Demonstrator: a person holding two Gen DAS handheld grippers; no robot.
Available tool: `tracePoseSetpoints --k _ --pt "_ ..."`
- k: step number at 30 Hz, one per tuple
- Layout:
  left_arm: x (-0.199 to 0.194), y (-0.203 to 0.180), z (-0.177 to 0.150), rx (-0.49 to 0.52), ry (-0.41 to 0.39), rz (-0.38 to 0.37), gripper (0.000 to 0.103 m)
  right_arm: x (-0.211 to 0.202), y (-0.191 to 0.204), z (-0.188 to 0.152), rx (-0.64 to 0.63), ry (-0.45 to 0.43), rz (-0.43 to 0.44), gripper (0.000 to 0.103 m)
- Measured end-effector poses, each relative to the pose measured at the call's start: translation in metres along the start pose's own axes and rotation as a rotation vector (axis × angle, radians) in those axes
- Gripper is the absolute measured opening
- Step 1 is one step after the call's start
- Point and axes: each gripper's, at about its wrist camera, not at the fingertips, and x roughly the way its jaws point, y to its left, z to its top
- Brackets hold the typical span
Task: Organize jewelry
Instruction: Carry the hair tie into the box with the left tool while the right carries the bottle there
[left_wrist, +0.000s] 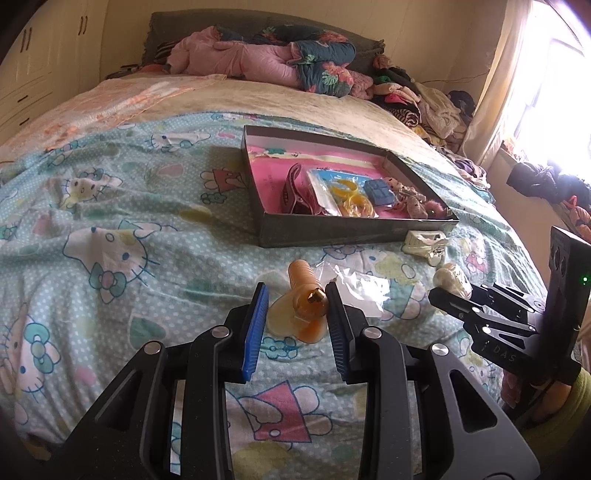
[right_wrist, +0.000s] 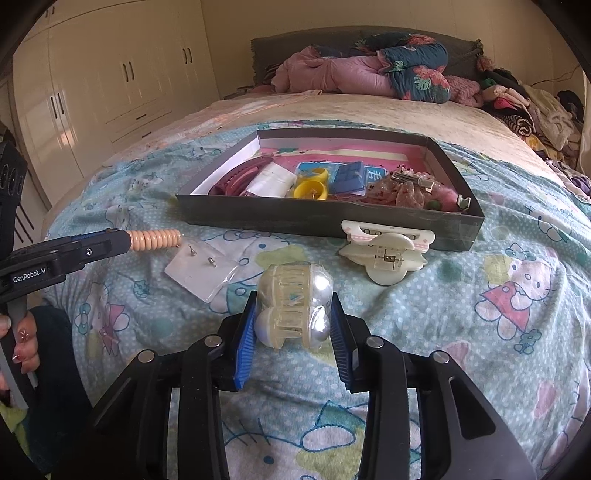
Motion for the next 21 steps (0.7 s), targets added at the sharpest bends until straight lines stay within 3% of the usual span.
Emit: tracePoseSetpoints --k 21 --pt "0.001 -0.053 0.04 0.102 -0.052 -0.054 0.024 -0.035 -0.028 0.016 0.032 -0.088 -0.048 0.034"
